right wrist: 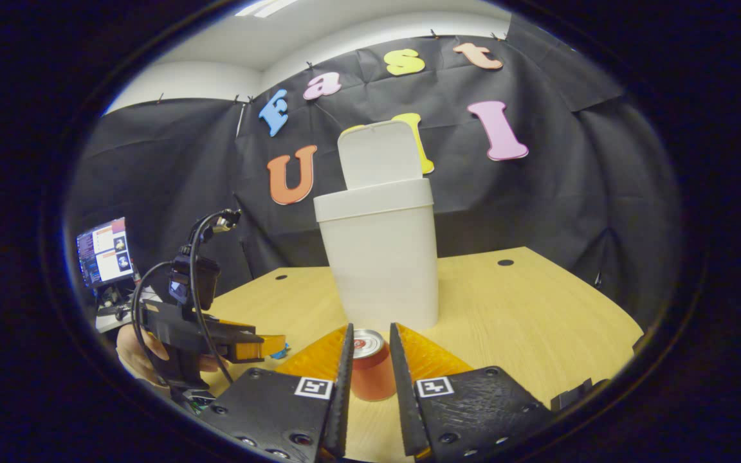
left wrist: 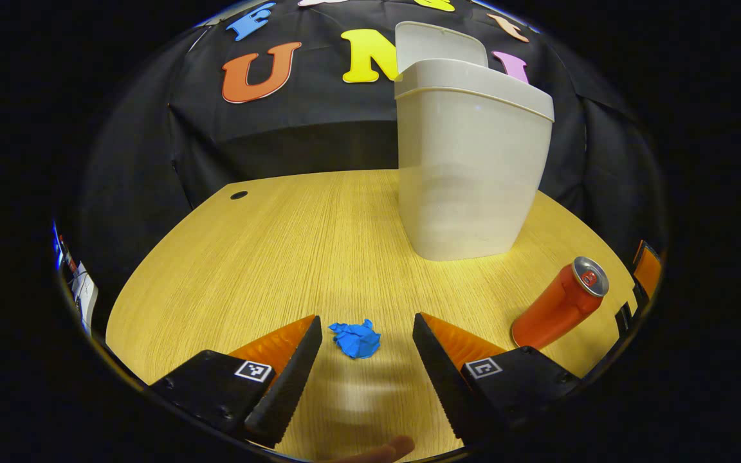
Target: Press the lid of the desktop garbage bin to open it, pick up the crumpled paper on the desktop and throw it into the bin, then pick up the pop can on the desktop and drop it into the bin, and finally close the garbage bin lid.
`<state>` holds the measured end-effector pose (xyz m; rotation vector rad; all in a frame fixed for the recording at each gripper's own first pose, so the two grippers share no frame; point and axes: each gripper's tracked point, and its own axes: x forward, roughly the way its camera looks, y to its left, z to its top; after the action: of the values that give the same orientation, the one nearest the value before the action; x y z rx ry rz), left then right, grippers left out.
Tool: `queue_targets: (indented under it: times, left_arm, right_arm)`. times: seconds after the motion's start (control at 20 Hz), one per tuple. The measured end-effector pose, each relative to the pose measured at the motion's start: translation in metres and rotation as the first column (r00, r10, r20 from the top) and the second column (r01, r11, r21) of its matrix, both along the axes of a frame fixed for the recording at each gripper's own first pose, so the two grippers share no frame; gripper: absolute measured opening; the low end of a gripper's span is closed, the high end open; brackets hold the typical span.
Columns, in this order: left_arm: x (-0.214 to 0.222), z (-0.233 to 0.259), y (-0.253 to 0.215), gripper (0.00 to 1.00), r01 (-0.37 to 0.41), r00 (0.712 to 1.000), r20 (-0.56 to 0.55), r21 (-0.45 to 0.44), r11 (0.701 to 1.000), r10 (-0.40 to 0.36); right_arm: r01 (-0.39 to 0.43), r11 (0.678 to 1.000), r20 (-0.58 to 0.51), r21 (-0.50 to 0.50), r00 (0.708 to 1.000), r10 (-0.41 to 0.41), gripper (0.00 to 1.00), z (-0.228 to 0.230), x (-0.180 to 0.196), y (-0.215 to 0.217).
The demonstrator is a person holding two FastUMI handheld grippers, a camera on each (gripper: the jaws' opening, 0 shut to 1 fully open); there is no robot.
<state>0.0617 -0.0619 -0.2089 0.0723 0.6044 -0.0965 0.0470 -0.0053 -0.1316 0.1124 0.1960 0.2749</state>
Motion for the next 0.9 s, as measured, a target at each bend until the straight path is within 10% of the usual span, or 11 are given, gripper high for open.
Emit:
queue_targets:
  times: [0.35,0.9]
  left_arm:
    - [-0.001,-0.007,0.002,0.93,-0.051,0.998,-0.037,0.029,0.998,0.052]
    - [-0.006,-0.023,-0.002,0.87,-0.01,0.996,-0.086,-0.051,0.999,0.005]
  right_arm:
    - [0.043,0.999,-0.101,0.007,0.994,-0.042,0.71,-0.028,-0.005,0.004]
    - [0.014,0.999,-0.107,-0.045,0.994,-0.019,0.75,-0.054,-0.023,0.009]
